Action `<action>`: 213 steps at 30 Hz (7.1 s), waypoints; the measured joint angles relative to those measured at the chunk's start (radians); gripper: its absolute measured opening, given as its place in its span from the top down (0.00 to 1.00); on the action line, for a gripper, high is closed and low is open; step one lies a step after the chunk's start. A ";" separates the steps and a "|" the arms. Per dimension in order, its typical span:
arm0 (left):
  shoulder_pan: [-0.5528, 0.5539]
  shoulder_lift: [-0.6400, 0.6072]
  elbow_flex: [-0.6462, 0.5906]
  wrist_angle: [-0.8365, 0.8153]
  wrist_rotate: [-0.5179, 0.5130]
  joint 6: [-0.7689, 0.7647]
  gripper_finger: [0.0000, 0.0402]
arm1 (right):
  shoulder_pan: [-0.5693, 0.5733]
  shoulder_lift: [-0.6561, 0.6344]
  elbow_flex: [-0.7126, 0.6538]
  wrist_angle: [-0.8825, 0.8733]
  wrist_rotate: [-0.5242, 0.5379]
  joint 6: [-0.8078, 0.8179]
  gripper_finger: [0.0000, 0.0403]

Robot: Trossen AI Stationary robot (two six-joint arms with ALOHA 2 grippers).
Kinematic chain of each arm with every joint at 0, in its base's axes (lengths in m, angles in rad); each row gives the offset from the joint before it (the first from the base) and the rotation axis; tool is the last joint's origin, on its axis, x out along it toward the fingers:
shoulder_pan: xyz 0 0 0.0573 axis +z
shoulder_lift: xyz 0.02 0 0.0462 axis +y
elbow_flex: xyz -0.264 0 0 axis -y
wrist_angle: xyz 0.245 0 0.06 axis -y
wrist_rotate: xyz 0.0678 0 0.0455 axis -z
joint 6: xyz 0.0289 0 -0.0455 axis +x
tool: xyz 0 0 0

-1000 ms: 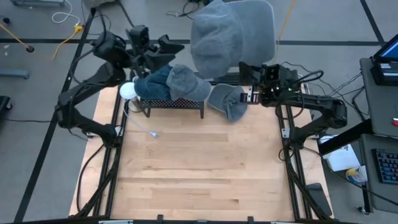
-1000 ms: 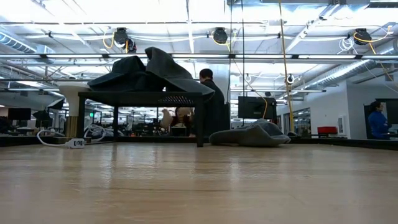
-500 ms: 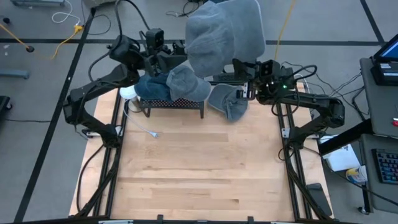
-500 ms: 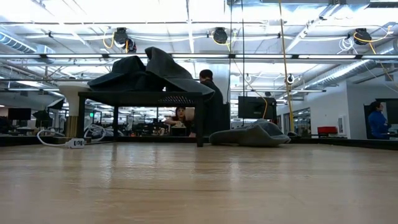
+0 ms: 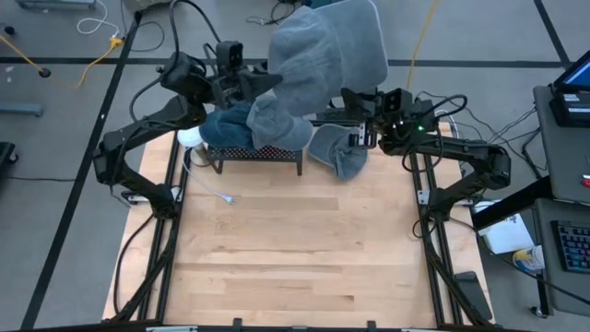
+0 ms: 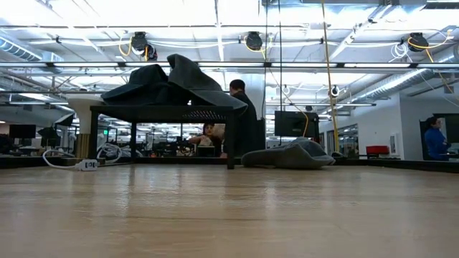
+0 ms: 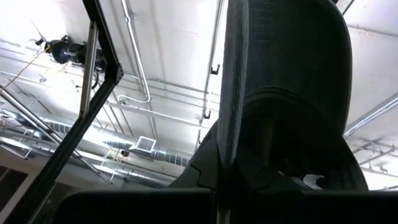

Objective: Pick & Place hat
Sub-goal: Stack the left gray cap on the other gray cap on the shelf, then stack the gray cap on the other gray cap on the shelf

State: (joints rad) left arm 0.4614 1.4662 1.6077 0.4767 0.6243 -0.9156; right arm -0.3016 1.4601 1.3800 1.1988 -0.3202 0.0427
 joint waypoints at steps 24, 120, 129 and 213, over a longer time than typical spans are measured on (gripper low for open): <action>0.193 -0.058 0.000 -0.216 0.229 -0.322 0.95 | 0.073 -0.336 -0.001 -1.203 -0.255 0.099 0.56; 0.350 -0.018 0.000 -1.382 -0.445 0.488 0.16 | 0.074 -0.487 -0.002 -1.440 -0.238 0.014 0.60; 0.350 -0.140 0.000 -1.377 -0.444 0.489 0.17 | 0.074 -0.442 -0.002 -1.644 0.178 0.020 0.59; 0.347 -0.309 0.000 -1.100 -0.257 0.413 0.20 | 0.262 -0.034 -0.610 -1.342 0.971 -0.322 0.98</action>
State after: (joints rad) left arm 0.8085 1.1576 1.6081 -0.6229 0.3676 -0.5026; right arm -0.0400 1.4263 0.7700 -0.1435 0.6511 -0.2794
